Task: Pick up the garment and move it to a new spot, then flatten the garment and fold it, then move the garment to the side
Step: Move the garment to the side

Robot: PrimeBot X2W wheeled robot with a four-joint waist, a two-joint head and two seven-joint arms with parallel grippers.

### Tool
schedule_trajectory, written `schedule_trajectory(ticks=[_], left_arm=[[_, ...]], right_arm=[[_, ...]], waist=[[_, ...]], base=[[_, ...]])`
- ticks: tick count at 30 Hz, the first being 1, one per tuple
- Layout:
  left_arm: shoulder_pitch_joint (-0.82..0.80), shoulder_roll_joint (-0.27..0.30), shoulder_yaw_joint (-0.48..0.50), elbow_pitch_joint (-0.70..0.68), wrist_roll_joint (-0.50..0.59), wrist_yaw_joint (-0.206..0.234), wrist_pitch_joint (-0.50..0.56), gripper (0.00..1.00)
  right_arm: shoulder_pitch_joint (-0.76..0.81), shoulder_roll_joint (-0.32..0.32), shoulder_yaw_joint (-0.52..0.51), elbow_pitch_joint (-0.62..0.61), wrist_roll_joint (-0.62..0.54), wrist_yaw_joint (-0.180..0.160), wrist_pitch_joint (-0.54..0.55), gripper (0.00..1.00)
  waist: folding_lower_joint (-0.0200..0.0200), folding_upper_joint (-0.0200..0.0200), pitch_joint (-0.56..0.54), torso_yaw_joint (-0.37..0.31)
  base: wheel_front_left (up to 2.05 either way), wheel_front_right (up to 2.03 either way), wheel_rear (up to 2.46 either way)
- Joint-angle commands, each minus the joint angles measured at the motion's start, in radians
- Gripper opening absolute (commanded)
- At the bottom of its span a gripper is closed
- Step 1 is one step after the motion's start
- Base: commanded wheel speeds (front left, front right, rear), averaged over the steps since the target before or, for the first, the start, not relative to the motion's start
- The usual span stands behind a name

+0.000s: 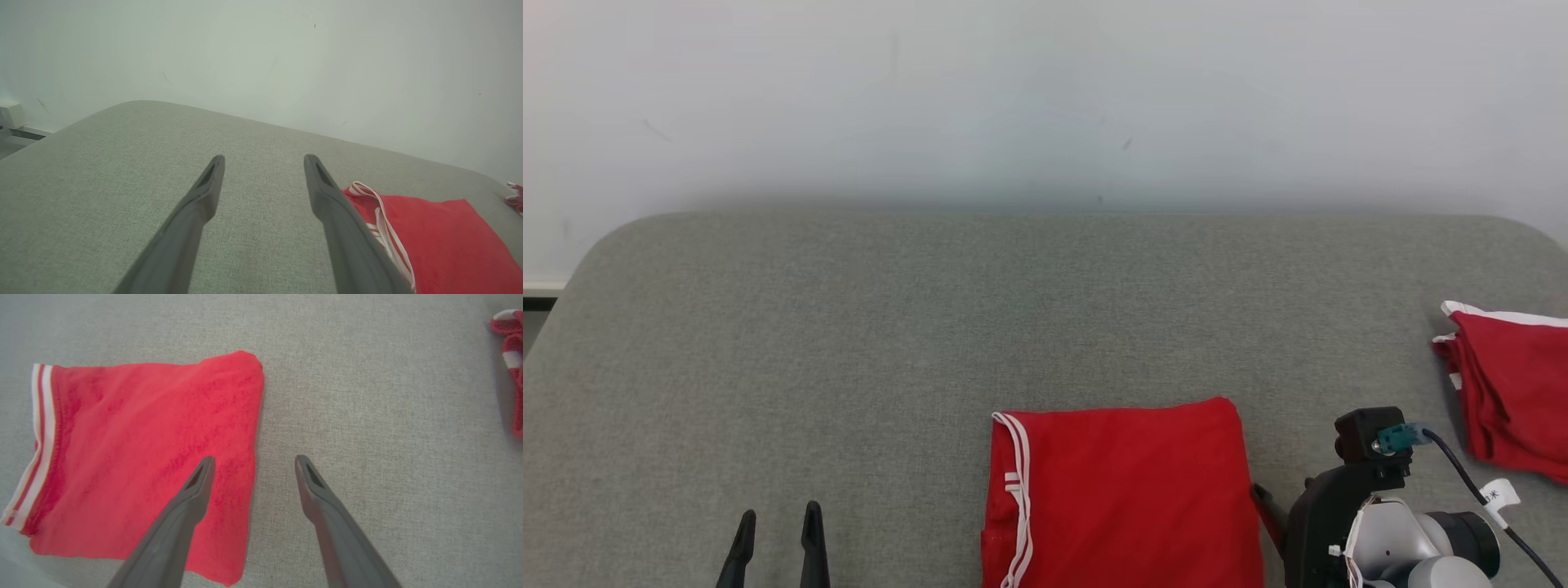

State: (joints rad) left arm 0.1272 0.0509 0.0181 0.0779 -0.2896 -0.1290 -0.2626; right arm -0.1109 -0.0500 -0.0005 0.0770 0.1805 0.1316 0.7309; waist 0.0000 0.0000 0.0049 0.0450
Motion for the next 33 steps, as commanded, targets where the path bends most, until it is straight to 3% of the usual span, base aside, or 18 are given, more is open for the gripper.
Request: schedule_trajectory(ticks=[1, 4, 16, 25, 27, 30, 33], left_arm=[[0.000, -0.001, -0.002, -0.004, -0.001, 0.002, -0.002, 1.00], [-0.005, -0.001, -0.007, -0.006, -0.006, 0.003, -0.002, 1.00], [-0.038, -0.001, -0.042, -0.008, -0.011, 0.004, -0.002, 1.00], [-0.058, -0.001, -0.057, -0.001, -0.011, 0.003, -0.002, 1.00], [-0.059, -0.001, -0.056, 0.000, -0.011, 0.003, -0.002, 1.00], [-0.059, -0.001, -0.051, 0.001, -0.012, 0.003, -0.002, 1.00], [-0.062, -0.001, -0.047, 0.000, -0.014, 0.005, -0.002, 1.00]], right_arm=[[-0.001, -0.001, -0.005, -0.004, -0.012, -0.002, 0.022, 1.00], [-0.002, -0.001, -0.009, -0.011, -0.027, -0.002, 0.082, 1.00], [-0.065, -0.001, -0.038, 0.089, -0.043, -0.002, 0.099, 1.00], [-0.101, 0.002, 0.006, 0.211, -0.016, -0.002, 0.101, 1.00], [-0.103, 0.003, 0.012, 0.225, -0.015, 0.000, 0.098, 0.51], [-0.114, 0.002, 0.009, 0.223, -0.041, 0.000, 0.081, 0.00], [-0.127, -0.002, -0.003, 0.205, -0.062, -0.001, 0.059, 0.00]], waist=[[0.0000, 0.0000, 0.009, 0.012], [0.0000, 0.0000, 0.020, 0.026], [0.0000, 0.0000, 0.083, 0.077], [0.0000, 0.0000, 0.110, 0.104], [0.0000, 0.0000, 0.111, 0.105], [0.0000, 0.0000, 0.109, 0.102], [0.0000, 0.0000, 0.109, 0.091]], base=[[0.00, 0.00, 0.00], [0.00, 0.00, 0.00], [0.00, 0.00, 0.00], [0.00, 0.00, 0.00], [0.00, 0.00, 0.00], [0.00, 0.00, 0.00], [0.00, 0.00, 0.00]])
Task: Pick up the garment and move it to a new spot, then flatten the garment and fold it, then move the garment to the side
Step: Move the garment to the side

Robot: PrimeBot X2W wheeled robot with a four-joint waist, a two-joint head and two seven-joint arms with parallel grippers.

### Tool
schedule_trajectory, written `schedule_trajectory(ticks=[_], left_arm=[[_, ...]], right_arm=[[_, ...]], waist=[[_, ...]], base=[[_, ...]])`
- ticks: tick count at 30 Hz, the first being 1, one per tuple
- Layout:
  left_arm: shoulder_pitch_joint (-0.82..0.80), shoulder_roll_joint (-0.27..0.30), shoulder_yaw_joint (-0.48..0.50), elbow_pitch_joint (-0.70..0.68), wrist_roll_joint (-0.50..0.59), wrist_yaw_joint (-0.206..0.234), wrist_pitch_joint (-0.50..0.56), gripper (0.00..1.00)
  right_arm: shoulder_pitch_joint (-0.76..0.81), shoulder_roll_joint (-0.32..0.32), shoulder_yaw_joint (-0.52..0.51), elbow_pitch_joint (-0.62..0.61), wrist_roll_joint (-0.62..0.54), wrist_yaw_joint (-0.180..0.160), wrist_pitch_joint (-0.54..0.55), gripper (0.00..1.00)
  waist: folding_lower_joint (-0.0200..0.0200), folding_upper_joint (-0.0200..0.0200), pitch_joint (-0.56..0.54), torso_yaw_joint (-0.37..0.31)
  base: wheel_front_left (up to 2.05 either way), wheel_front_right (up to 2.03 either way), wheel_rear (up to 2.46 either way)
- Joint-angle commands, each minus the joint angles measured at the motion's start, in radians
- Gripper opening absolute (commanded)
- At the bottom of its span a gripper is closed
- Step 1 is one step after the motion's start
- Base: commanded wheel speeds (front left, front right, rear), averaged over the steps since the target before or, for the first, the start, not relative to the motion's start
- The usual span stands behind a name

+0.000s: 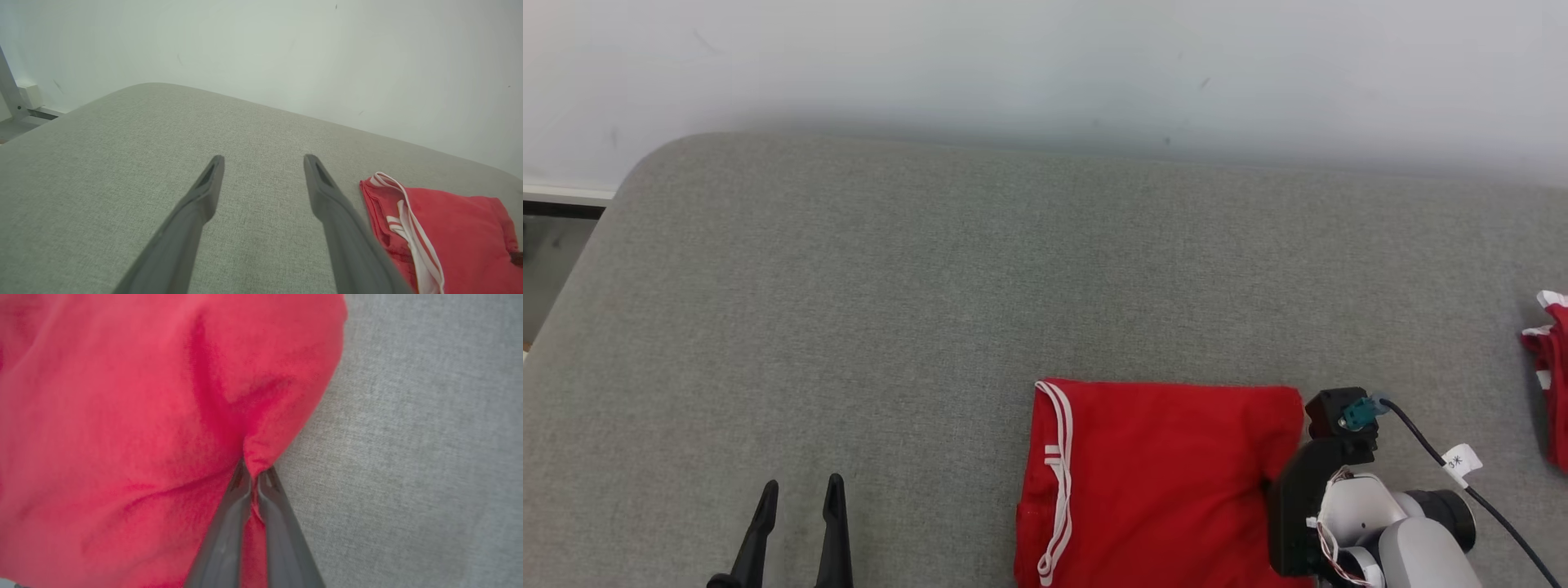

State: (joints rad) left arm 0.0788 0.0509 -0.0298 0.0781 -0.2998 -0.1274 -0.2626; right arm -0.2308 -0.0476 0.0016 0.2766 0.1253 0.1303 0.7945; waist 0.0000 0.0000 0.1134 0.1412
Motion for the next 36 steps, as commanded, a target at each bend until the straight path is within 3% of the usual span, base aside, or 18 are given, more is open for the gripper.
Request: schedule_trajectory(ticks=[1, 9, 19, 25, 31, 36], left_arm=[[-0.016, -0.001, 0.000, -0.003, -0.004, 0.004, -0.002, 1.00], [-0.040, -0.001, -0.007, -0.026, 0.006, 0.005, -0.002, 1.00], [-0.095, -0.001, -0.022, -0.047, -0.007, 0.000, -0.002, 1.00], [-0.115, -0.001, -0.027, -0.043, -0.013, -0.003, -0.002, 1.00], [-0.127, -0.001, -0.037, -0.042, -0.010, -0.005, -0.002, 1.00], [-0.151, -0.001, -0.046, -0.038, 0.008, -0.002, -0.002, 1.00]], right_arm=[[-0.014, -0.005, -0.008, -0.002, -0.015, 0.000, -0.011, 0.00], [-0.096, -0.017, -0.054, -0.056, -0.126, 0.000, -0.008, 0.00], [-0.264, -0.141, -0.169, -0.093, -0.179, 0.000, 0.051, 0.00], [-0.296, -0.223, -0.240, -0.186, -0.169, 0.000, 0.124, 0.00], [-0.316, -0.265, -0.318, -0.258, -0.182, 0.000, 0.166, 0.00], [-0.340, -0.297, -0.368, -0.228, -0.205, 0.000, 0.179, 0.00]], waist=[[0.0000, 0.0000, 0.002, -0.010], [0.0000, 0.0000, 0.030, -0.060], [0.0000, 0.0000, 0.097, -0.110], [0.0000, 0.0000, 0.122, -0.132], [0.0000, 0.0000, 0.142, -0.141], [0.0000, 0.0000, 0.174, -0.137]], base=[[0.00, 0.00, 0.00], [0.00, 0.00, 0.00], [0.00, 0.00, 0.00], [0.00, 0.00, 0.00], [0.00, 0.00, 0.00], [0.00, 0.00, 0.00]])
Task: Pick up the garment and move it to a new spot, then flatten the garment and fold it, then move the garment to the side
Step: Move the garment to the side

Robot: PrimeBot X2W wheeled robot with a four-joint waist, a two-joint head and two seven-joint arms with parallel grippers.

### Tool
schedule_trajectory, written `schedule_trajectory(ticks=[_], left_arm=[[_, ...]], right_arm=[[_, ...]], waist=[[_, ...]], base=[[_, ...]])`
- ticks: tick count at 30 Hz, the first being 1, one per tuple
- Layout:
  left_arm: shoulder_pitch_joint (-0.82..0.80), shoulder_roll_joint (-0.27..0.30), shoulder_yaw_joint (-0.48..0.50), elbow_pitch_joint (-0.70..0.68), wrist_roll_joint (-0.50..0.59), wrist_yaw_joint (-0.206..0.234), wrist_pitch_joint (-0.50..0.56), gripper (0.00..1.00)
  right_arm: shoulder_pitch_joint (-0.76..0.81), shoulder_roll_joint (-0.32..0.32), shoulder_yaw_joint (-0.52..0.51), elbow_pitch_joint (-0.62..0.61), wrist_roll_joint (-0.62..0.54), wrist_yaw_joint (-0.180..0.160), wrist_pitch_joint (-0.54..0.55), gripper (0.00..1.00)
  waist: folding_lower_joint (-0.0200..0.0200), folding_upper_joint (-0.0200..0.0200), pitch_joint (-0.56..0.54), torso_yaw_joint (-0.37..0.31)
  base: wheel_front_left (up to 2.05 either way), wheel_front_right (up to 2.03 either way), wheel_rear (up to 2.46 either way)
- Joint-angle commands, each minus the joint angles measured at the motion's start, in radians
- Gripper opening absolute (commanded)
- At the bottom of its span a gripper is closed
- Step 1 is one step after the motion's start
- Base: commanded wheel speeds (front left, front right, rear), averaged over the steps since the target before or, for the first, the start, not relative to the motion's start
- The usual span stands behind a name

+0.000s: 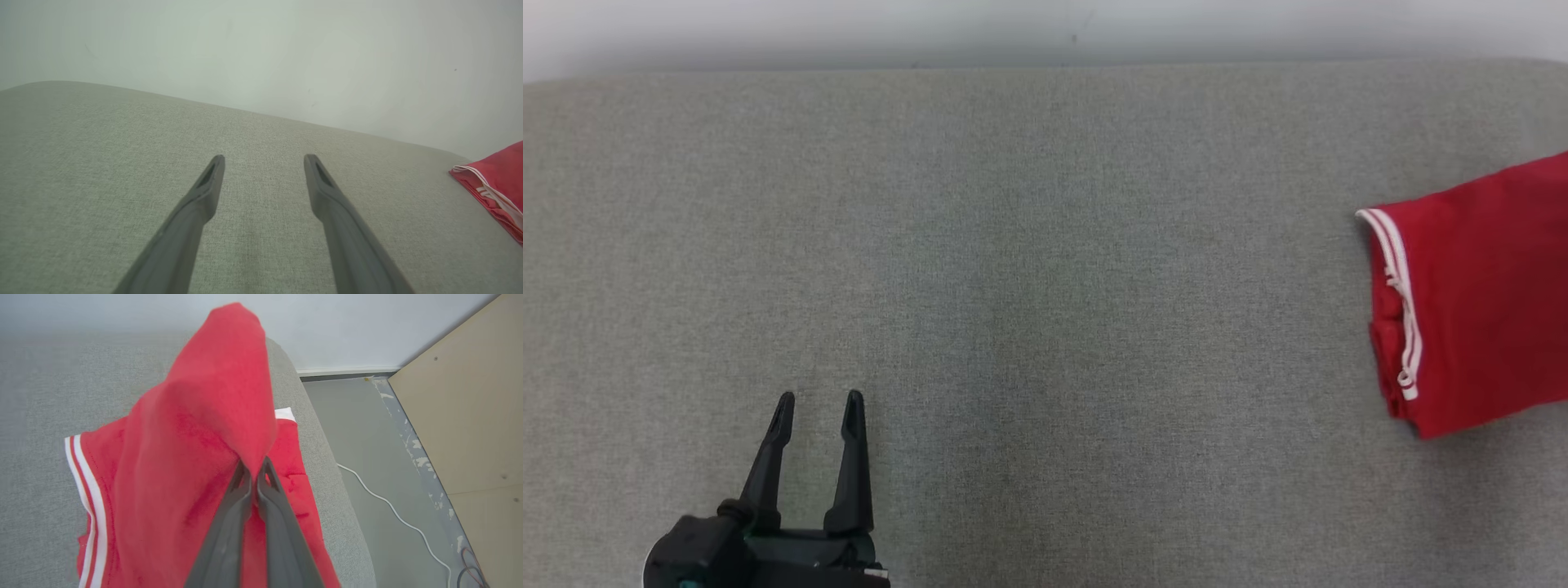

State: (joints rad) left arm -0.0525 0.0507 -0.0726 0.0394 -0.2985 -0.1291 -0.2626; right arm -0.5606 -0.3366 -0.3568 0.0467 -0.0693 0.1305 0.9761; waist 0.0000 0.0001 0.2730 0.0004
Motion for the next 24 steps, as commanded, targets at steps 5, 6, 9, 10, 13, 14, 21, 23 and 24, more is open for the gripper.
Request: schedule_trajectory(ticks=[5, 6, 9, 10, 13, 14, 21, 23, 24], left_arm=[[-0.037, 0.001, -0.014, 0.003, 0.025, -0.001, -0.002, 1.00], [-0.039, 0.004, -0.015, 0.004, 0.028, -0.001, -0.002, 1.00], [-0.056, 0.012, -0.023, 0.004, 0.029, -0.001, -0.002, 1.00], [-0.060, 0.014, -0.024, 0.004, 0.028, -0.001, -0.002, 1.00], [-0.066, 0.019, -0.032, 0.006, 0.029, -0.001, -0.002, 1.00], [-0.071, 0.021, -0.034, 0.006, 0.028, -0.001, -0.002, 1.00], [-0.072, 0.031, -0.056, 0.008, 0.031, -0.001, -0.002, 1.00], [-0.069, 0.040, -0.071, 0.004, 0.030, -0.001, -0.002, 1.00], [-0.065, 0.042, -0.074, 0.002, 0.027, -0.001, -0.002, 1.00]], right_arm=[[-0.020, -0.084, -0.042, 0.023, -0.114, 0.000, -0.047, 0.00], [-0.023, -0.094, -0.044, 0.037, -0.124, 0.000, -0.062, 0.00], [-0.032, -0.120, -0.054, 0.095, -0.146, 0.000, -0.098, 0.00], [-0.036, -0.126, -0.059, 0.115, -0.159, 0.000, -0.115, 0.00], [-0.038, -0.132, -0.076, 0.164, -0.194, 0.000, -0.155, 0.00], [-0.036, -0.133, -0.078, 0.177, -0.208, 0.000, -0.171, 0.00], [-0.022, -0.104, -0.115, 0.220, -0.273, 0.000, -0.214, 1.00], [-0.011, -0.090, -0.117, 0.224, -0.280, 0.000, -0.200, 1.00], [-0.005, -0.085, -0.118, 0.226, -0.281, 0.000, -0.185, 1.00]], waist=[[0.0000, -0.0001, 0.050, 0.015], [0.0000, -0.0001, 0.058, 0.016], [0.0000, -0.0001, 0.078, 0.023], [0.0000, -0.0001, 0.082, 0.025], [0.0000, -0.0001, 0.094, 0.031], [0.0000, -0.0001, 0.096, 0.033], [0.0000, -0.0001, 0.090, 0.039], [0.0000, -0.0001, 0.081, 0.039], [0.0000, -0.0001, 0.077, 0.039]], base=[[0.00, 0.00, 0.00], [0.00, 0.00, 0.00], [0.00, 0.00, 0.00], [0.00, 0.00, 0.00], [0.00, 0.00, 0.00], [0.00, 0.00, 0.00], [0.00, 0.00, 0.00], [0.00, 0.00, 0.00], [0.00, 0.00, 0.00]])
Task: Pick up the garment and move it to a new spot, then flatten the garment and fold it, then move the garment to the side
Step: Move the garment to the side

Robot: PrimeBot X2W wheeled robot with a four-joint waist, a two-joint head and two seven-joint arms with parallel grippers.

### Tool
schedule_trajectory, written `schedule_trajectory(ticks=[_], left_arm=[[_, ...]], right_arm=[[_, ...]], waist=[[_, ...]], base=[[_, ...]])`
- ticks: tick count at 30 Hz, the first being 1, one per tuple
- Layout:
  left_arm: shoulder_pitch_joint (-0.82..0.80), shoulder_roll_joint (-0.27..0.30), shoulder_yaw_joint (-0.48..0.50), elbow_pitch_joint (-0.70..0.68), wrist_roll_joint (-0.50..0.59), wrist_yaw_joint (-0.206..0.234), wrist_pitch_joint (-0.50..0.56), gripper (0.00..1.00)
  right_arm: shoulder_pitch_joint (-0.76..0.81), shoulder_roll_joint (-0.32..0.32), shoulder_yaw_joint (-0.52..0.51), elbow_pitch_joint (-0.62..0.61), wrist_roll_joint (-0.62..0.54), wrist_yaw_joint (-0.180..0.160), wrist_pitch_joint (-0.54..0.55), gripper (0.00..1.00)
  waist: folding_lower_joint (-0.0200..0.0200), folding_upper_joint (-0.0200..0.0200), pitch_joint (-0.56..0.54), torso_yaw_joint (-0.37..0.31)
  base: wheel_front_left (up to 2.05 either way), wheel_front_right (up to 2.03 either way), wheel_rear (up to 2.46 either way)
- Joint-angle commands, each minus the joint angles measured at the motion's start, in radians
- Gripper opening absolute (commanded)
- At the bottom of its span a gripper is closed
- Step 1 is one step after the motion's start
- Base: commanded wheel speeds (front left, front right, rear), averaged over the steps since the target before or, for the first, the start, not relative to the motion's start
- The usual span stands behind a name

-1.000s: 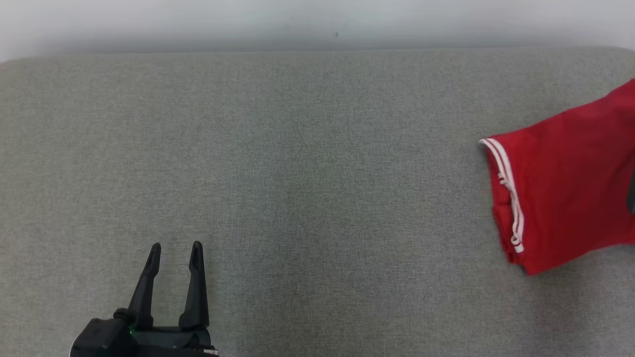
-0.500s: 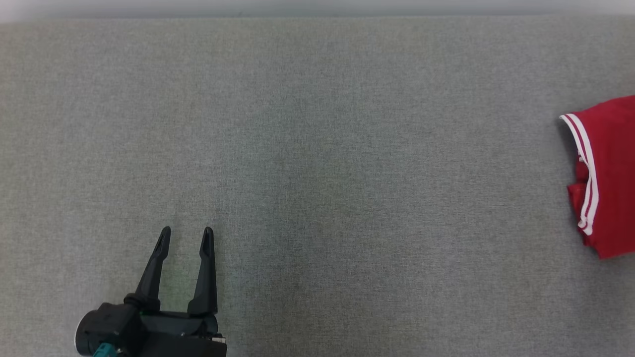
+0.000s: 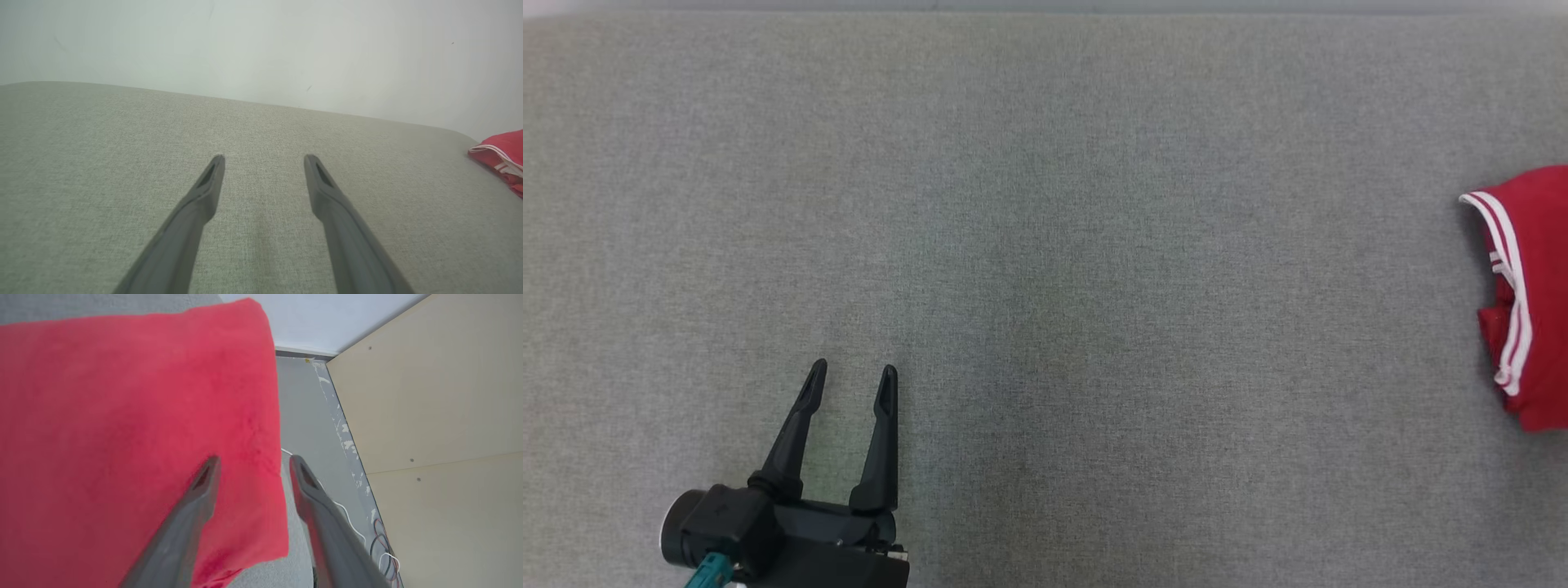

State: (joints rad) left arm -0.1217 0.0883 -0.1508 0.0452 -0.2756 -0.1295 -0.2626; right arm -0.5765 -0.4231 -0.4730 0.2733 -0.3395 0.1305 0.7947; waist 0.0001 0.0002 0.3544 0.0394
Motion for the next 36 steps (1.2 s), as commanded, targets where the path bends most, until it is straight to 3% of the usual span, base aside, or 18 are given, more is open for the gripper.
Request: schedule_trajectory(ticks=[1, 11, 15, 20, 27, 36], left_arm=[[0.006, 0.009, -0.003, -0.006, 0.000, -0.001, -0.002, 1.00], [0.046, 0.005, 0.028, -0.048, -0.047, -0.001, -0.002, 1.00], [0.070, -0.001, 0.048, -0.052, -0.040, -0.001, -0.002, 1.00], [0.096, -0.013, 0.081, -0.033, -0.037, -0.001, -0.002, 1.00], [0.137, -0.029, 0.135, -0.018, -0.021, -0.001, -0.002, 1.00], [0.190, -0.036, 0.174, -0.008, -0.013, -0.001, -0.002, 1.00]], right_arm=[[0.013, 0.004, -0.005, 0.004, -0.009, 0.000, 0.014, 1.00], [0.059, 0.019, 0.011, 0.032, 0.060, 0.000, -0.009, 1.00], [0.094, 0.057, 0.023, 0.007, 0.117, 0.000, -0.100, 1.00], [0.152, 0.161, 0.038, -0.058, 0.202, 0.000, -0.275, 1.00], [0.299, 0.297, 0.153, -0.154, 0.316, -0.001, -0.529, 1.00], [0.466, 0.365, 0.266, -0.212, 0.465, -0.001, -0.697, 1.00]], waist=[[-0.0001, -0.0002, -0.009, 0.000], [-0.0001, -0.0002, -0.082, -0.021], [-0.0001, -0.0002, -0.127, -0.028], [-0.0001, -0.0002, -0.185, -0.037], [-0.0001, -0.0002, -0.271, -0.050], [-0.0001, -0.0002, -0.352, -0.043]], base=[[0.00, 0.00, 0.00], [0.00, 0.00, 0.00], [0.00, 0.00, 0.00], [0.00, 0.00, 0.00], [0.00, 0.00, 0.00], [0.00, 0.00, 0.00]])
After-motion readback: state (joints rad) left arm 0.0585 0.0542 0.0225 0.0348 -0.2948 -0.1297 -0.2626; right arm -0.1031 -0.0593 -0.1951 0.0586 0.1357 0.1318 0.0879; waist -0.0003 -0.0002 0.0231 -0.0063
